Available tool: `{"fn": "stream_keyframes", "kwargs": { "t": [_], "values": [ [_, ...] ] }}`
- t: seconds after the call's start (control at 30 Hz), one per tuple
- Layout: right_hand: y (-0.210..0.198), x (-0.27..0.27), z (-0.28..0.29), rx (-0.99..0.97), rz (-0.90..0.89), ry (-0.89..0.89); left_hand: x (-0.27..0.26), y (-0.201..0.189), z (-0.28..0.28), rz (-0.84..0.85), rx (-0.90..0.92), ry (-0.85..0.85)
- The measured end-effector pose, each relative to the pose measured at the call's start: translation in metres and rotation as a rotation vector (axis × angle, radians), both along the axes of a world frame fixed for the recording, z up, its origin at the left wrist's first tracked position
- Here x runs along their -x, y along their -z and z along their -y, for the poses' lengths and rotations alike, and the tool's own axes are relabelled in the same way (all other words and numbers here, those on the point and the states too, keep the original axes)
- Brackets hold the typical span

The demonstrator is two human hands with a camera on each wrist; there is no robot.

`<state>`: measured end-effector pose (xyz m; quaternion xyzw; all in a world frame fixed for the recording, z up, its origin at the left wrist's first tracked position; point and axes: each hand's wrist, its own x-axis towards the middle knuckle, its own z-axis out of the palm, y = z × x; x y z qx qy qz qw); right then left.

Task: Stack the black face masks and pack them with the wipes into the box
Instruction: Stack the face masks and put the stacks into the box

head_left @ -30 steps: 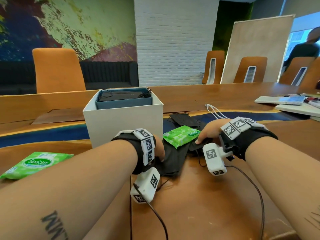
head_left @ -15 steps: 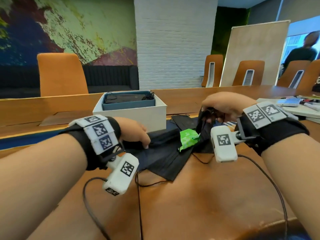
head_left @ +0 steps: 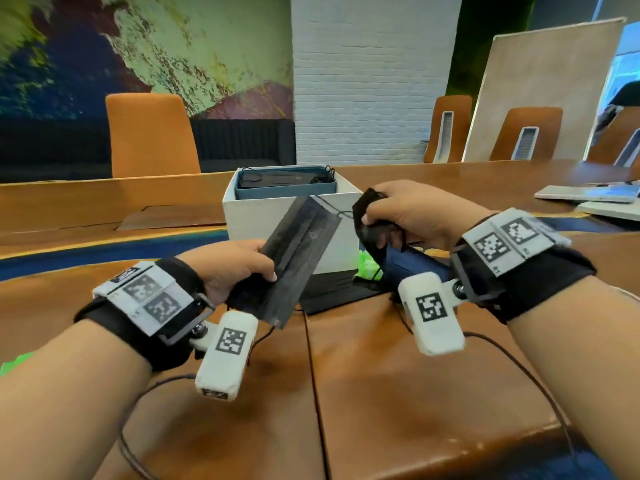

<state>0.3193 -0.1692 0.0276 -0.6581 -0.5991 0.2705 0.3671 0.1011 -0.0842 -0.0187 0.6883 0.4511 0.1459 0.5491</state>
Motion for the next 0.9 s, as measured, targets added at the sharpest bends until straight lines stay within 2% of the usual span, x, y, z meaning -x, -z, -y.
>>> {"fn": "stream_keyframes", "kwargs": {
  "t": [0.13,0.3,0.5,0.6,0.7,0.9],
  "values": [
    [0.014,0.013,-0.018,0.052,-0.062,-0.111,0.007,-0.003,-0.005,0.146,0.027,-0.055],
    [0.013,0.013,-0.036,0.11,-0.039,-0.109,0.014,-0.002,-0.011,0.399,0.063,-0.138],
    [0.016,-0.007,-0.049,0.162,0.136,-0.043,0.018,0.014,-0.017,0.356,0.029,-0.186],
    [0.021,-0.021,-0.049,0.308,0.279,-0.171,0.021,0.017,-0.02,0.383,0.02,-0.206],
    [0.037,-0.031,-0.048,0.383,0.289,-0.241,0.023,0.021,-0.024,0.406,0.028,-0.216],
    [0.054,-0.036,-0.056,0.295,0.488,-0.069,0.023,0.025,-0.028,0.391,0.001,-0.222]
  ]
}}
